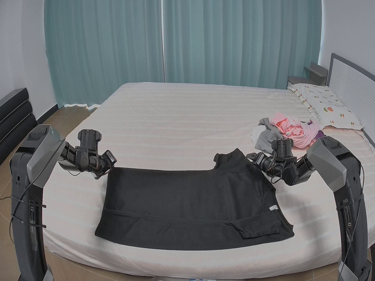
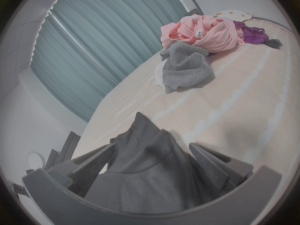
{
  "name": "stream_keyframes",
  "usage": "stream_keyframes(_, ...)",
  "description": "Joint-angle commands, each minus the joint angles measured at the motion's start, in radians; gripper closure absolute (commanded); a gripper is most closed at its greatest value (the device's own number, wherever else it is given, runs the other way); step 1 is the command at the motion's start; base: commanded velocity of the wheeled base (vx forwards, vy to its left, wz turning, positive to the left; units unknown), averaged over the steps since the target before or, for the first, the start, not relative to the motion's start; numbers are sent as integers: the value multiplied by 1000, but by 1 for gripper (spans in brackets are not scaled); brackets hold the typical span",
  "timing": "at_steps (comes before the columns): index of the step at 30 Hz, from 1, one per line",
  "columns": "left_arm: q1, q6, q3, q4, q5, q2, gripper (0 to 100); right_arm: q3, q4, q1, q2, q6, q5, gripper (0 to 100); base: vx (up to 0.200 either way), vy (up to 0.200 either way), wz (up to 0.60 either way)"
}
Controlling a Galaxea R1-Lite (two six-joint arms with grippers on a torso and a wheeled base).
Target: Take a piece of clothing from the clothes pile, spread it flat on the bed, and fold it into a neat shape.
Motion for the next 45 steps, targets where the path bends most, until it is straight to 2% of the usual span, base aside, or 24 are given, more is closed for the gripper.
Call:
stream_keyframes(1, -1, -1, 1, 0, 0, 2, 100, -63, 24, -8, 45, 1, -1, 0, 0, 0, 0)
stream_keyframes(3, -1, -1, 1, 1, 0, 5, 100, -69, 26, -10, 50, -1, 1, 0, 0, 0, 0)
stream_keyframes(4, -1, -1, 1, 1, 0, 5, 100, -69, 31, -10, 53, -1, 1, 100, 0, 0, 0)
stream_keyframes(19, -1, 2, 0, 1, 1, -5, 100, -47, 35, -25, 13, 12, 5, 100, 0, 0, 0)
stream_keyframes(31, 8, 1, 24, 3, 0, -57, 100, 81, 18, -39, -74, 25, 19, 100, 0, 0, 0)
stream_keyframes(45, 18, 2, 58, 4, 1, -103, 100, 178, -25, -63, -203, 99, 31, 100, 0, 0, 0)
